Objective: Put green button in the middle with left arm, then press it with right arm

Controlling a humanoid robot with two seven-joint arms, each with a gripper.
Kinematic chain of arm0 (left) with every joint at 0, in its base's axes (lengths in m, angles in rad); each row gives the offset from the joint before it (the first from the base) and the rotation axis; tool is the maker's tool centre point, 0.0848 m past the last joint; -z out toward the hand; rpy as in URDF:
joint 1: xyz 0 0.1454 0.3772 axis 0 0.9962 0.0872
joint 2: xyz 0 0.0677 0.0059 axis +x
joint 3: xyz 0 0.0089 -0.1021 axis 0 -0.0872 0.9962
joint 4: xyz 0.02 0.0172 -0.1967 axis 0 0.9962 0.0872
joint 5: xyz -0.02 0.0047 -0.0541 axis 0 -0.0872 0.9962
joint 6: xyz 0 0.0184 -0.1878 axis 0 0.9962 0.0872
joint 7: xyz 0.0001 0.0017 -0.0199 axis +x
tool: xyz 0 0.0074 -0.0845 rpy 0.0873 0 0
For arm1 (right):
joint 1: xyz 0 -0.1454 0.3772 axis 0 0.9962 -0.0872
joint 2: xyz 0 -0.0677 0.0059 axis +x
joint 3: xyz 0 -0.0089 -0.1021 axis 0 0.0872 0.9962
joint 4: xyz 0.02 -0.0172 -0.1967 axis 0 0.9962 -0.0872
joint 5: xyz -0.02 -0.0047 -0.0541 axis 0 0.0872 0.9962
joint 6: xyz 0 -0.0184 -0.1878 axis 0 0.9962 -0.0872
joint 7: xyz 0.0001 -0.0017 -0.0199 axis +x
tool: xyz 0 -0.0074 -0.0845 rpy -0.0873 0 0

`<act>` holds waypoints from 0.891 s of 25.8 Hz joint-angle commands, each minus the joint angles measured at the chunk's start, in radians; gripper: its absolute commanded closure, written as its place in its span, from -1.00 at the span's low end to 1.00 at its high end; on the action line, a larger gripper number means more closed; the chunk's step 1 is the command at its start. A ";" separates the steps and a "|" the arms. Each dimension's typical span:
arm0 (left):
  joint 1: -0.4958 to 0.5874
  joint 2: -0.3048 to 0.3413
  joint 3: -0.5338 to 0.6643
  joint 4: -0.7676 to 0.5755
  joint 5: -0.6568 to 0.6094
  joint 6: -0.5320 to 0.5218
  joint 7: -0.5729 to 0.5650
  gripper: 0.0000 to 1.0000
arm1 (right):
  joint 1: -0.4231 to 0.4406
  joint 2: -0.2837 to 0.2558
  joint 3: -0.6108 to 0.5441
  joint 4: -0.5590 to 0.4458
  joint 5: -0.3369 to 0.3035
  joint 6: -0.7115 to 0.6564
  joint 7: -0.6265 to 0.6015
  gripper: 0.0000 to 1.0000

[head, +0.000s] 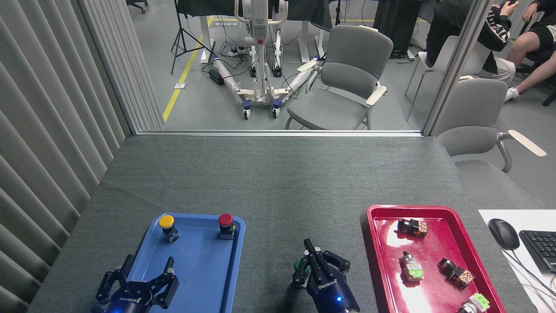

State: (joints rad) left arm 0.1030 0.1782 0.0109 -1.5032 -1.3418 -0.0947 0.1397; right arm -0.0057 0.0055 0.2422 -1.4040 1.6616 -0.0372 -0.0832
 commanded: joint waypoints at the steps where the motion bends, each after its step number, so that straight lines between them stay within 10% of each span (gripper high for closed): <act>1: 0.004 0.000 0.000 0.000 0.006 -0.005 0.000 -1.00 | -0.017 0.001 0.000 -0.021 -0.017 0.062 -0.003 -0.98; 23: 0.006 0.006 0.029 -0.019 0.069 -0.013 0.011 -1.00 | 0.052 -0.055 -0.179 -0.026 -0.085 0.025 -0.087 -0.99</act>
State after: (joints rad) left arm 0.1104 0.1851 0.0332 -1.5088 -1.2752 -0.1058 0.1494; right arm 0.0229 -0.0368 0.0759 -1.4280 1.5893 -0.0019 -0.1405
